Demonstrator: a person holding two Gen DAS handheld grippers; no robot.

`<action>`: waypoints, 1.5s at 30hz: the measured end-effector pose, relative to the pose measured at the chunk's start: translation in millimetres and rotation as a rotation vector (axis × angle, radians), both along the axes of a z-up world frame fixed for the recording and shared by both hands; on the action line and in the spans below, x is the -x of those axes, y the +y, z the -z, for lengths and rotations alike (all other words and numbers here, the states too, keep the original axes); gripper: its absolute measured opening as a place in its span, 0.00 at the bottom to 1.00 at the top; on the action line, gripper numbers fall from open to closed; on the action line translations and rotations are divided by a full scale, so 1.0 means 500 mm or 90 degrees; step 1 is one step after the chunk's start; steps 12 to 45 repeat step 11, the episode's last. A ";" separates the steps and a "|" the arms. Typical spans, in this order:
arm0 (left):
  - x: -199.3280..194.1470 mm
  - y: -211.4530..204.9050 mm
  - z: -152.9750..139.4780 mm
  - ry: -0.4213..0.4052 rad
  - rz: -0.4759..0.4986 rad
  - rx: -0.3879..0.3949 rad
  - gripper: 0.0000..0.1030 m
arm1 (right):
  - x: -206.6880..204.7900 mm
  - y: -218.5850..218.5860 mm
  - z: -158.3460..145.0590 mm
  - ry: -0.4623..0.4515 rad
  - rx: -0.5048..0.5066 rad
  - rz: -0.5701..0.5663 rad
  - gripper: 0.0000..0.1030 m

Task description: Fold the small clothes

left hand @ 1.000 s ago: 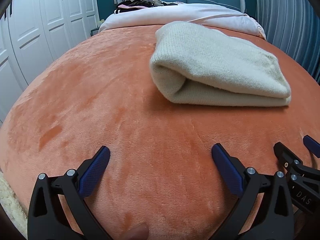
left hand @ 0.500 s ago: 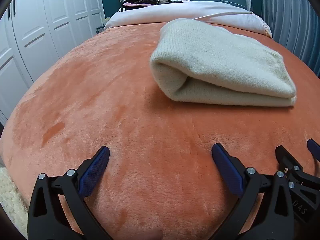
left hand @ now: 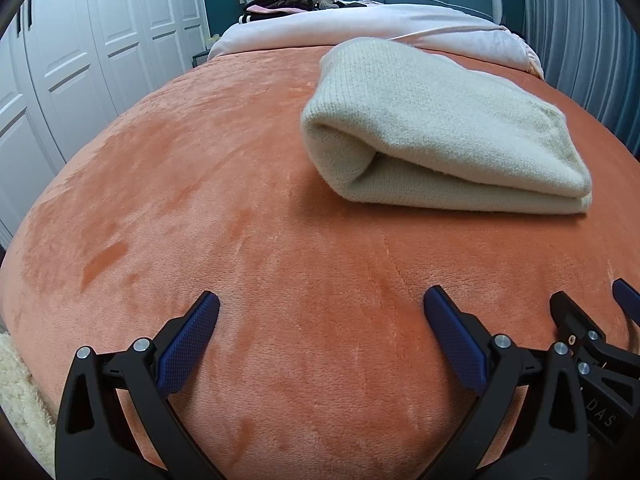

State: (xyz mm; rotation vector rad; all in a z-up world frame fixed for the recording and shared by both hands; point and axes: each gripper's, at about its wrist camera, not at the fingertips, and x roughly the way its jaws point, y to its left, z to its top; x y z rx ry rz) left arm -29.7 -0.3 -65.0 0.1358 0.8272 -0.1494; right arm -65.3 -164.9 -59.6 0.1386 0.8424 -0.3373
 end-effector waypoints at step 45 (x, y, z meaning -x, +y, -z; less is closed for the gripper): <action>0.007 -0.011 0.002 -0.004 -0.003 -0.007 0.96 | -0.001 0.003 0.001 0.001 0.002 0.000 0.90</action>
